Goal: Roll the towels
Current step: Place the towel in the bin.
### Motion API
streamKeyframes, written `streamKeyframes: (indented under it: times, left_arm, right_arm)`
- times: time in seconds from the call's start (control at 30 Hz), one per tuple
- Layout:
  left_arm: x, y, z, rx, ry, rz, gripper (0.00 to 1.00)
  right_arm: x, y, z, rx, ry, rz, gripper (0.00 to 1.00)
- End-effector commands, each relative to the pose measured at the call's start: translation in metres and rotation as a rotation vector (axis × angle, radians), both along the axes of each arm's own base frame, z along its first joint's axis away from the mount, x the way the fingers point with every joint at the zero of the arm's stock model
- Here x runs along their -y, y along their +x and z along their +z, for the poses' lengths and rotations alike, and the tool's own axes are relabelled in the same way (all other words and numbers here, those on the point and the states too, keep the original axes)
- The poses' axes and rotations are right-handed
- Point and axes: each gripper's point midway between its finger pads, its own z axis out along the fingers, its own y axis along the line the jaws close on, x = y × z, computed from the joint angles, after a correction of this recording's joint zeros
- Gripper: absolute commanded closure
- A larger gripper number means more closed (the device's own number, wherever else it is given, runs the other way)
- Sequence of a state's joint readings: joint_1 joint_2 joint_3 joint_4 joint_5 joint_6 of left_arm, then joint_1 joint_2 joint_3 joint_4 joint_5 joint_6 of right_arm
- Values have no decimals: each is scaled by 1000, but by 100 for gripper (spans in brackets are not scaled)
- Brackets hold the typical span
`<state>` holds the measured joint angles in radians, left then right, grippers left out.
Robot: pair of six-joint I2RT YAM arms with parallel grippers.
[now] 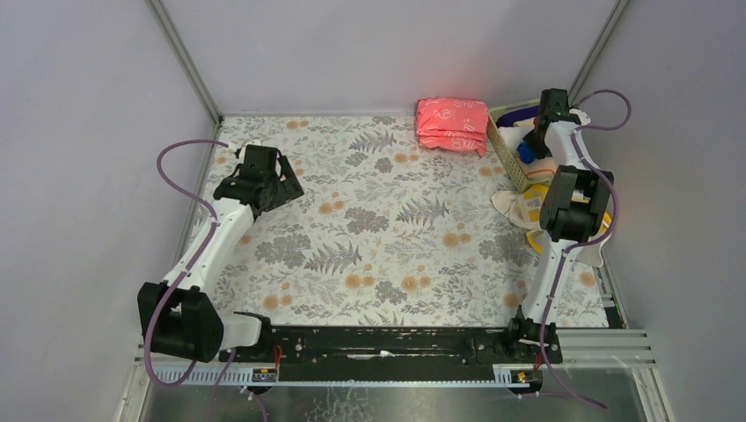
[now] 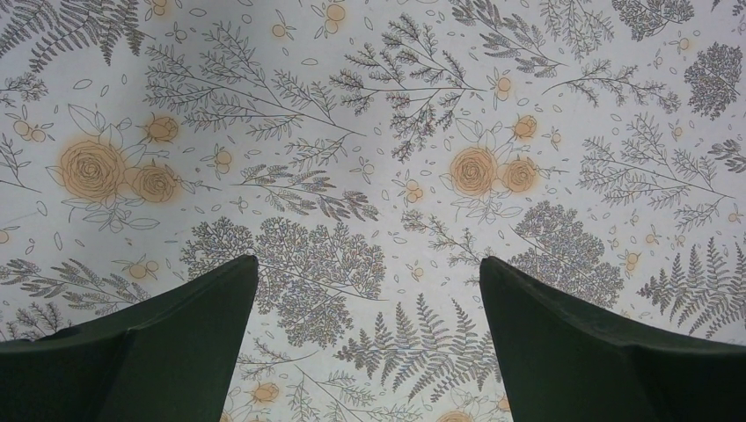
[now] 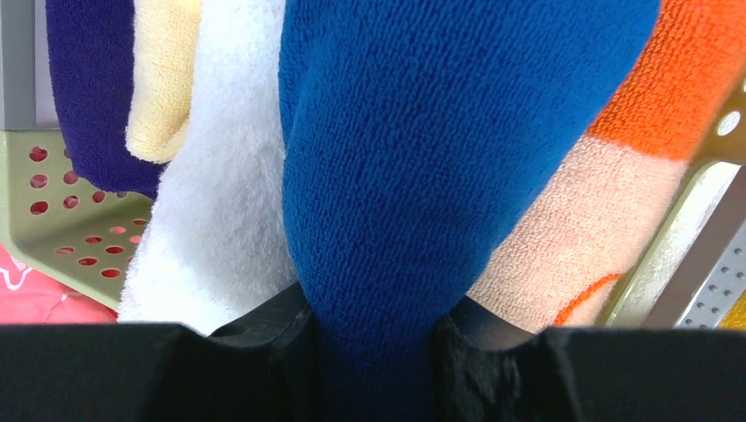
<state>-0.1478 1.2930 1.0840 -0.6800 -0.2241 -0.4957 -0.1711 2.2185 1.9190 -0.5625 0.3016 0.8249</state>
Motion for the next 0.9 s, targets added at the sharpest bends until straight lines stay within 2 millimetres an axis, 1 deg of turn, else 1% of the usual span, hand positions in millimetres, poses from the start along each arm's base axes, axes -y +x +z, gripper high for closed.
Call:
streamKeyframes:
  times: [0.0, 0.13, 0.23, 0.3, 0.37, 0.5, 0.6, 0.67, 0.73, 0.8, 0.87]
  left_arm:
    - [-1, 4, 0, 15, -6, -5, 3]
    - [0, 4, -1, 13, -16, -9, 3]
    - [0, 4, -2, 10, -19, -9, 3]
    - [0, 4, -2, 10, -21, -10, 3]
    - [0, 4, -2, 11, -21, -10, 3]
    - [1, 4, -1, 13, -27, -14, 3]
    - [2, 4, 0, 16, -33, -18, 3]
    - [1, 4, 0, 19, -36, -16, 3]
    - [3, 4, 0, 18, -43, -20, 3]
    - [5, 3, -1, 18, -55, -26, 3]
    - [6, 3, -1, 19, -61, -28, 3]
  right_arm:
    - [-24, 11, 16, 51, 77, 8, 65]
    - [-32, 16, -10, 4, 85, 21, 65]
    - [-36, 14, -31, -36, 101, 41, 64]
    - [-37, 11, -32, -46, 101, 49, 62]
    - [-34, 9, -20, -25, 80, 47, 59]
    - [-28, 9, 17, 54, 33, 45, 48]
    - [-24, 8, 39, 83, 7, 43, 42]
    - [-22, 6, 47, 94, -4, 36, 39]
    - [-21, 3, 52, 102, -12, 27, 35]
    - [-19, -1, 53, 101, -18, 17, 29]
    - [-18, -4, 53, 92, -27, 8, 26]
